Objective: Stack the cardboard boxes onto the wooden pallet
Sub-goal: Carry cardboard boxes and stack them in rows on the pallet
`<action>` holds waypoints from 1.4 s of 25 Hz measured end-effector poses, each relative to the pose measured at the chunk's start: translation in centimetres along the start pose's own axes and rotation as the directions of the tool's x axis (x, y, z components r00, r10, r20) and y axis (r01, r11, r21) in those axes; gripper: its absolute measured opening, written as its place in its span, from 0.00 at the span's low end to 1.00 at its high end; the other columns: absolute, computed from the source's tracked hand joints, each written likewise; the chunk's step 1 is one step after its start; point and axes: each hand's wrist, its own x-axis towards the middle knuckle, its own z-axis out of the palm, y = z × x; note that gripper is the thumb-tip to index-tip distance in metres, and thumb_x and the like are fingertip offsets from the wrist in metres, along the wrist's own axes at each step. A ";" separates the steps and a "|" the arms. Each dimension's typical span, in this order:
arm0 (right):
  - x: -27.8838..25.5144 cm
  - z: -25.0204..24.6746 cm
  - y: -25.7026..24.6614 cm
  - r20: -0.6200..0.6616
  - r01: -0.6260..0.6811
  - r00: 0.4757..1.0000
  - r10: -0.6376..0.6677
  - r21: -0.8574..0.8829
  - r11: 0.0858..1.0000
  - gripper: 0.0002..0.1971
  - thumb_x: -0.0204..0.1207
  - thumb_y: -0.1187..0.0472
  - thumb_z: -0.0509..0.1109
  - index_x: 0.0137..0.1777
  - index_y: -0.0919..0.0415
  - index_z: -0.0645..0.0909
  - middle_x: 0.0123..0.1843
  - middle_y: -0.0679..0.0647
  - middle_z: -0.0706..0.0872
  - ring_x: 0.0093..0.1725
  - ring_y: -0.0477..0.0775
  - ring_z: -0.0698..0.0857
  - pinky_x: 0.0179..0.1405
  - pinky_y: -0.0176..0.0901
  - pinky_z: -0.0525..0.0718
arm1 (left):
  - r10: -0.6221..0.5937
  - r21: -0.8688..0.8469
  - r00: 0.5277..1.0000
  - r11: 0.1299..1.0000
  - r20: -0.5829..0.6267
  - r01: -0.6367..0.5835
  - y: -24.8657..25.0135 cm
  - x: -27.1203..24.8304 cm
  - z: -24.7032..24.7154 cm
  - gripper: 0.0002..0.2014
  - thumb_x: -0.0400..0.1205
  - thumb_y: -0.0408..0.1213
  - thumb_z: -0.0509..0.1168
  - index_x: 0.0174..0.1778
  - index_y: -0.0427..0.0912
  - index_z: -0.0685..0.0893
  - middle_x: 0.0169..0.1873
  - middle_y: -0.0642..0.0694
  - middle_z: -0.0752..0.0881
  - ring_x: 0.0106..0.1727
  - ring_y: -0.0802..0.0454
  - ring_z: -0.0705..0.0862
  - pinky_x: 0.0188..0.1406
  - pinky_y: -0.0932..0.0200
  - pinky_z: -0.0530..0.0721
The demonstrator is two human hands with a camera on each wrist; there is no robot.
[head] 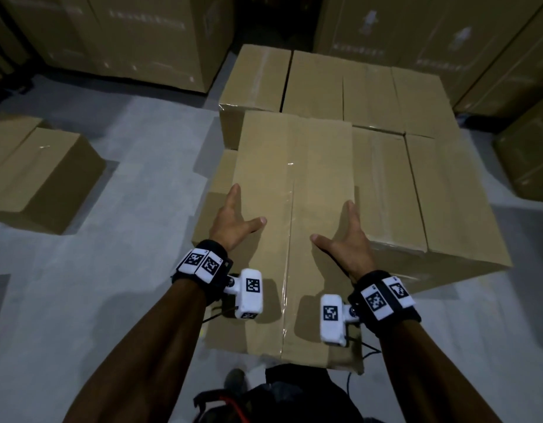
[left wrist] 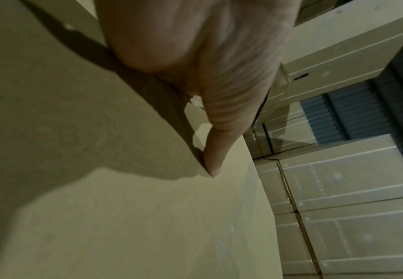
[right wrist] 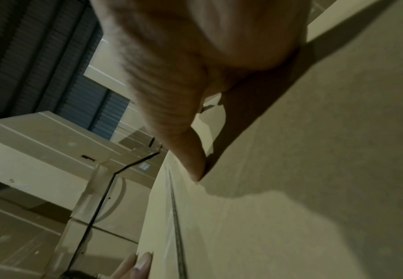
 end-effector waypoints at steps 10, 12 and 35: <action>14.9 0.2 0.7 0.071 -0.127 0.989 0.129 -0.037 0.991 0.57 0.71 0.46 0.82 0.87 0.35 0.42 0.87 0.53 0.60 0.82 0.63 0.66 0.79 0.58 0.68 | -0.140 0.014 0.990 0.990 0.030 0.139 0.1 14.4 5.3 0.50 0.76 0.40 0.78 0.88 0.56 0.52 0.86 0.50 0.59 0.86 0.47 0.57 0.82 0.49 0.60; 17.1 0.5 1.2 0.084 -0.146 0.985 0.152 -0.073 0.987 0.56 0.72 0.44 0.80 0.87 0.34 0.40 0.88 0.53 0.60 0.82 0.62 0.67 0.78 0.56 0.67 | -0.162 0.018 0.986 0.987 0.024 0.162 -0.5 16.5 6.3 0.50 0.76 0.39 0.78 0.88 0.55 0.53 0.86 0.50 0.58 0.86 0.47 0.57 0.83 0.48 0.59; 29.4 4.0 6.4 0.073 -0.188 0.977 0.200 -0.148 0.971 0.55 0.71 0.46 0.80 0.87 0.36 0.42 0.86 0.57 0.62 0.82 0.64 0.65 0.76 0.53 0.70 | -0.193 0.080 0.981 0.979 0.032 0.190 -6.2 28.6 11.7 0.48 0.77 0.41 0.76 0.87 0.60 0.53 0.85 0.59 0.58 0.85 0.53 0.57 0.76 0.56 0.60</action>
